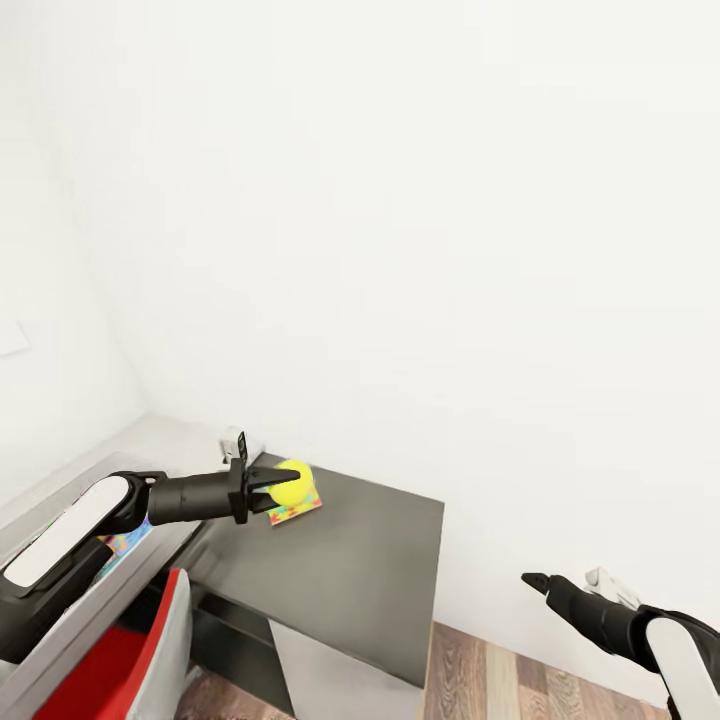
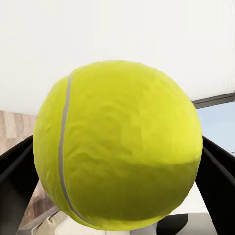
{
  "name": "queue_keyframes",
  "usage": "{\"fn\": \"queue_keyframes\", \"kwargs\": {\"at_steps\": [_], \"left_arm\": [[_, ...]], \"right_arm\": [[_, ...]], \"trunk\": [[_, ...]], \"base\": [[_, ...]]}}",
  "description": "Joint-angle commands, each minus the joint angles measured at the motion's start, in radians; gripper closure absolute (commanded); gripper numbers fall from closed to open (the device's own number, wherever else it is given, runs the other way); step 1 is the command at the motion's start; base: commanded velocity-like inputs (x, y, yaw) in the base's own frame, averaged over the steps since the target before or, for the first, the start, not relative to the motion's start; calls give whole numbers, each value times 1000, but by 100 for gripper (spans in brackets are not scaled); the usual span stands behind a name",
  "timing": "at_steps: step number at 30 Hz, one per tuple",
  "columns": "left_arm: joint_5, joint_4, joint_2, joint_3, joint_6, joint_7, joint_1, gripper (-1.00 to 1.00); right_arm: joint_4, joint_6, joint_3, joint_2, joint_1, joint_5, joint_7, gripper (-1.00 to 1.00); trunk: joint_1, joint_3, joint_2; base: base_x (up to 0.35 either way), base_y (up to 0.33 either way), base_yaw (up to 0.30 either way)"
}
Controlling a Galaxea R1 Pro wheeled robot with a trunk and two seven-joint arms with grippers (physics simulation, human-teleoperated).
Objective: Put all the toys in the child's room - the three board games (two on the bed and one on the table), the two jigsaw puzzles on the table, and the tennis ball on the table - inside the toy box on the table in the child's room.
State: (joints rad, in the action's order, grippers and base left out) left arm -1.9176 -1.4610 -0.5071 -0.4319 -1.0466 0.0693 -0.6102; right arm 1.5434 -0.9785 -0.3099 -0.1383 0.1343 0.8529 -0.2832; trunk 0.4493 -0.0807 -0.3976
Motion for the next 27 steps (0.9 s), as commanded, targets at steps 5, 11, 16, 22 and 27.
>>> {"fn": "queue_keyframes", "kwargs": {"at_steps": [5, 11, 16, 22, 27], "left_arm": [[5, 1, 0, -2, -1, 7, -2, 100], [5, 1, 0, -2, -1, 7, -2, 100], [5, 1, 1, -2, -1, 7, -2, 100], [5, 1, 0, -2, -1, 7, -2, 100], [5, 1, 1, -2, -1, 6, -2, 100]], "right_arm": [[1, -3, 0, 0, 1, 11, -10, -100], [1, -3, 0, 0, 1, 11, -10, -100], [1, -3, 0, 0, 1, 11, -10, -100], [1, -3, 1, 0, 1, 11, -10, -100], [1, -3, 0, 0, 1, 11, -9, -100]], "trunk": [[1, -2, -2], [1, -2, -2], [1, -3, -2], [1, -7, -2], [1, -7, -2]], "base": [[0, 0, 284], [0, 0, 290], [0, 0, 289], [0, 0, 132], [0, 0, 4]]}}
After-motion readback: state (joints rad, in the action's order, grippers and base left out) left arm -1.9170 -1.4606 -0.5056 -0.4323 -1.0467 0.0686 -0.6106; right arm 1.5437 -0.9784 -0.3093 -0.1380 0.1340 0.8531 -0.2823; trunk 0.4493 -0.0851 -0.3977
